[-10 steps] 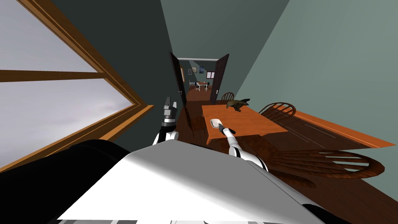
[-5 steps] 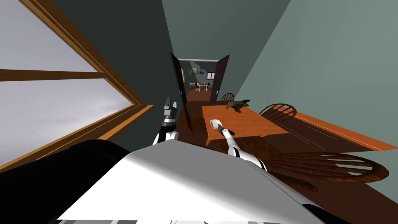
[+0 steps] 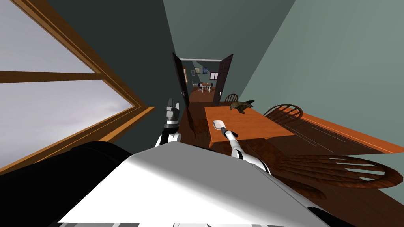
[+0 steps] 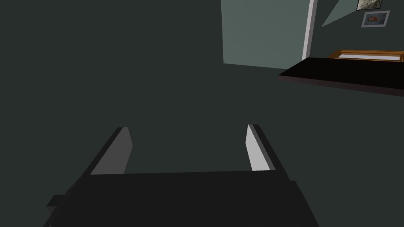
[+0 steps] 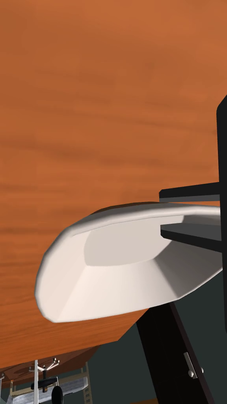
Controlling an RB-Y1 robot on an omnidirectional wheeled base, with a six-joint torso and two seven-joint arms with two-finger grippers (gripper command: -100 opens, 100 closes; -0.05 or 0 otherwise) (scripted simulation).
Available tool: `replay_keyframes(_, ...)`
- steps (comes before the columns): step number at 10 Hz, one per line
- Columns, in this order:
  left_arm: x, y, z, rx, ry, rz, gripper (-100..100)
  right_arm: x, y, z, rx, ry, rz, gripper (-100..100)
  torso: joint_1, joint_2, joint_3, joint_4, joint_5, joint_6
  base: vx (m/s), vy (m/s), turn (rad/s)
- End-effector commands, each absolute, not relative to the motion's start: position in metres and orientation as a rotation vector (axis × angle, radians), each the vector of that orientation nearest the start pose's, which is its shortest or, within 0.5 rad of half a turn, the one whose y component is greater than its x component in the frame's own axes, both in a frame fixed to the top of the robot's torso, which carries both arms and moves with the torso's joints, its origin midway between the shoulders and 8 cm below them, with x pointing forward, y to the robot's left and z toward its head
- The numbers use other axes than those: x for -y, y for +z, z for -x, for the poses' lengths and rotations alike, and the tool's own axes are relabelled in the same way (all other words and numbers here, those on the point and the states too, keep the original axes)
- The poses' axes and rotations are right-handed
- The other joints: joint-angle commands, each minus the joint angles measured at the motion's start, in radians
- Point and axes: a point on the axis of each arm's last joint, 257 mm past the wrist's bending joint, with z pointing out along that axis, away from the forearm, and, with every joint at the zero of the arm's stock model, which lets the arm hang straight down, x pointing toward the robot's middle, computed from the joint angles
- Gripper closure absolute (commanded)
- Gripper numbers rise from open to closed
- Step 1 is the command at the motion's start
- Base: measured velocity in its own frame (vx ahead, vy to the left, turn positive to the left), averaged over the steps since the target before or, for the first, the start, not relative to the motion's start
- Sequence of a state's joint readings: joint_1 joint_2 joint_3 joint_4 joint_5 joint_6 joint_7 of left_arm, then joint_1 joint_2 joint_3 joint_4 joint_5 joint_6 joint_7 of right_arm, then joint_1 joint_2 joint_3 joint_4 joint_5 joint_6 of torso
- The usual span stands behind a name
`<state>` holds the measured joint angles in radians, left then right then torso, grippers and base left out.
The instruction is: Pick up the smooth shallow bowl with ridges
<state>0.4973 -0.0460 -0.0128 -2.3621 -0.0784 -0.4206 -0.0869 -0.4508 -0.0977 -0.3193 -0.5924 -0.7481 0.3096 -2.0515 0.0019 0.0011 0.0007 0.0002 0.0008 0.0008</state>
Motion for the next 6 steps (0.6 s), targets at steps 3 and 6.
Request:
replay_keyframes(3, -0.2711, 0.0467, -0.3415, -0.634, -1.181, 0.609, 0, 0.2552, -0.4885, -0.5327, -1.489, -0.774, 1.954, 0, 0.000, 0.000, 0.001, 0.001, 0.000, 0.000, 0.000, 0.000, 0.000)
replay_keyframes(6, -0.2711, 0.0467, -0.3415, -0.634, -1.181, 0.609, 0, 0.2608, -0.4825, -0.5380, -1.485, -0.775, 1.955, 0, 0.002, 0.004, 0.003, 0.002, 0.001, 0.000, -0.040, 0.030, -0.018)
